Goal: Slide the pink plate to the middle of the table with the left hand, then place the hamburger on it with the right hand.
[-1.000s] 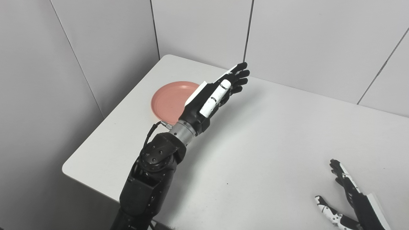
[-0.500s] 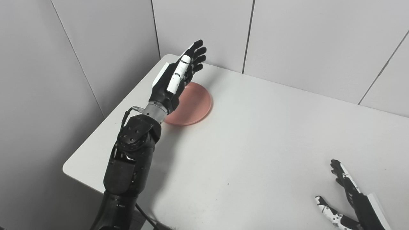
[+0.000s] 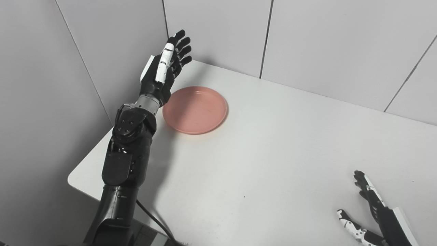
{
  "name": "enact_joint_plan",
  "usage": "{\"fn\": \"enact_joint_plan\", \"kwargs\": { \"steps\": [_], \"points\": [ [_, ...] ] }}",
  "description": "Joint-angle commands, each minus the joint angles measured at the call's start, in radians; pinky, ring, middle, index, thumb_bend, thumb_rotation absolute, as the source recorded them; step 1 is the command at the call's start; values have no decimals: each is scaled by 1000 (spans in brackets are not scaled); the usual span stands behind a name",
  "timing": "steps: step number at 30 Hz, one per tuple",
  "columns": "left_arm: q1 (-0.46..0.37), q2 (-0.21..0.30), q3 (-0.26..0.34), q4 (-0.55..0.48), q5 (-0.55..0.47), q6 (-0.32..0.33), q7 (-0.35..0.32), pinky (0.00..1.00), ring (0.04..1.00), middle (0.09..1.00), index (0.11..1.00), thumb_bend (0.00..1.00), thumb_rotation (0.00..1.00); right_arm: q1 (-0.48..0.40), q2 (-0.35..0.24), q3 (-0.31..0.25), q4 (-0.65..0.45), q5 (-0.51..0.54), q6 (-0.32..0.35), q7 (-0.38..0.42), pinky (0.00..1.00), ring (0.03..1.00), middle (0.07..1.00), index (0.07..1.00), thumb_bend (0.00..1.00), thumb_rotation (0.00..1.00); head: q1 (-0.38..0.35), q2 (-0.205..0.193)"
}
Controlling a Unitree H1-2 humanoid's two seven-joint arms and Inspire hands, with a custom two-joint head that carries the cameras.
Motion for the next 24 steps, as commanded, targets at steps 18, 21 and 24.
{"fn": "enact_joint_plan", "kwargs": {
  "steps": [18, 21, 24],
  "points": [
    [-112, 111, 79, 258, -68, -84, 12, 903, 923, 920, 904, 388, 1000, -2, -12, -6, -38, 11, 18, 15, 962, 972, 967, 965, 0, 0, 8, 17],
    [-114, 117, 81, 292, -68, -91, 16, 929, 920, 916, 898, 389, 1000, -3, -13, -6, -44, 10, 27, 17, 962, 973, 966, 964, 1, 0, 9, 18],
    [-110, 114, 89, 318, -75, -88, 22, 938, 917, 908, 889, 381, 1000, 0, -15, -7, -51, 12, 28, 20, 962, 972, 966, 964, 3, 0, 11, 22]
  ]
}}
